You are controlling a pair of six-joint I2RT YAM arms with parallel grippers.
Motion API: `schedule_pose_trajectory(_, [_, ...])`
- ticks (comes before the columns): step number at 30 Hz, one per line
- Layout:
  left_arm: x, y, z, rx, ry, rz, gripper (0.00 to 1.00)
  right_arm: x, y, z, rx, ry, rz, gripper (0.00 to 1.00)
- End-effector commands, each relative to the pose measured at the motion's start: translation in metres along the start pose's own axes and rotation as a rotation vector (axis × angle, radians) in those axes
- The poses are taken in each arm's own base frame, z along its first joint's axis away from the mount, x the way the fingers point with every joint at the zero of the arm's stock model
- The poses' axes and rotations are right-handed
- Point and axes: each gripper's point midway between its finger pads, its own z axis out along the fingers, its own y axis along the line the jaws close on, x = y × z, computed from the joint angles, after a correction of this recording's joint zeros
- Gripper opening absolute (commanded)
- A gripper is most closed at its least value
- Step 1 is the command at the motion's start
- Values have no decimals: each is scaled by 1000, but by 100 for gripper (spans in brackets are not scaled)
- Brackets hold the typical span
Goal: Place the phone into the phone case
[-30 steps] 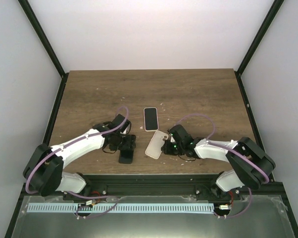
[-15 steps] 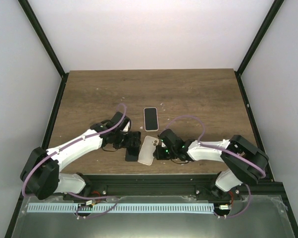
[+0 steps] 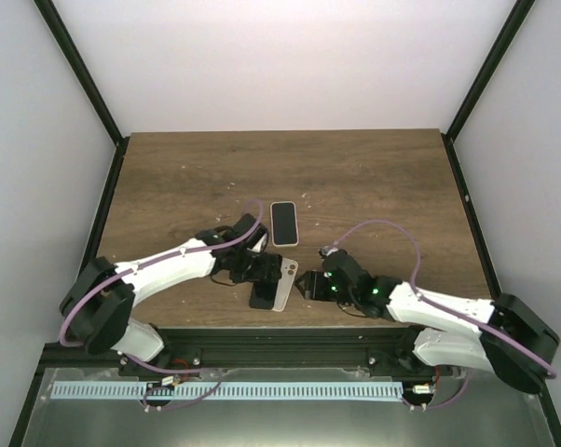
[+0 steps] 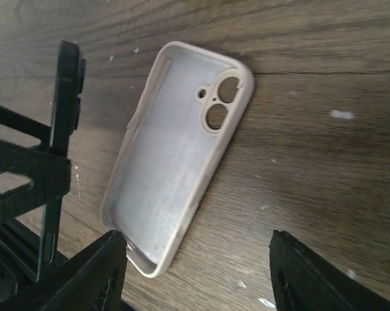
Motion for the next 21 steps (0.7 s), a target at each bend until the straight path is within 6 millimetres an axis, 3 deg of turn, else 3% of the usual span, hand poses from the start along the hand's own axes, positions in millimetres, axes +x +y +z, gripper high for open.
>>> schedule_pose_trajectory(1, [-17,-19,5,0,-29,38,50,-12,-15,-17,44,-113,43,64])
schedule_pose_trajectory(13, [-15,-13,29,-120,32,86,52,-24,-26,-42,65,-224,80,71])
schedule_pose_trajectory(21, [-11,-18,40,-162,68,117,55,-23,-30,-44,65,-235,85,72])
